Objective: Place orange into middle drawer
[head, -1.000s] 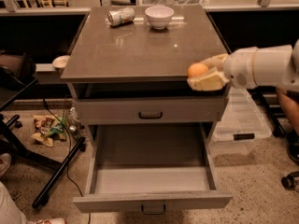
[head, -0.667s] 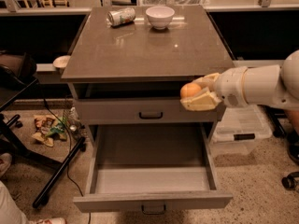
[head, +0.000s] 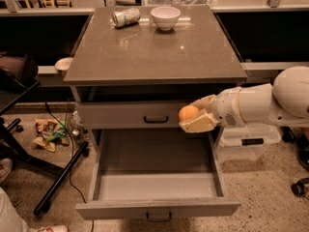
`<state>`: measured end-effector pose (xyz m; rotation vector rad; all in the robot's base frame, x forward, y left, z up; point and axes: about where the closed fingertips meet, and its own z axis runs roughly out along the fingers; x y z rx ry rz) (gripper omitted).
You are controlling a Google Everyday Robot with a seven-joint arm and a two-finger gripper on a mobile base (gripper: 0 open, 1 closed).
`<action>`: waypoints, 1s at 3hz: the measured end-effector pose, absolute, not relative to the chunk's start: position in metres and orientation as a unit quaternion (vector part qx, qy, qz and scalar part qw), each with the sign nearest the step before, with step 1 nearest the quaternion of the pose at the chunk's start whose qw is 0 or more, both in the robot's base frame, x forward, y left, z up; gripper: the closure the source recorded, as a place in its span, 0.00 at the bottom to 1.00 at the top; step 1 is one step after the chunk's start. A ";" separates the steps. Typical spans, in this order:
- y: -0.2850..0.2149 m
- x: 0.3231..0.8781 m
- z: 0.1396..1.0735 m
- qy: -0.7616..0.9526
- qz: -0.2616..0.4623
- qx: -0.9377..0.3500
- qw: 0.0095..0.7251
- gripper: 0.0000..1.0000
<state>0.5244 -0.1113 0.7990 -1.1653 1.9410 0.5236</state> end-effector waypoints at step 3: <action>-0.036 0.530 0.678 0.775 0.254 -0.417 0.401 1.00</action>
Offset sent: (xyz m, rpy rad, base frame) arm 0.0043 0.0794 -0.1472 0.0903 0.0634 -0.0947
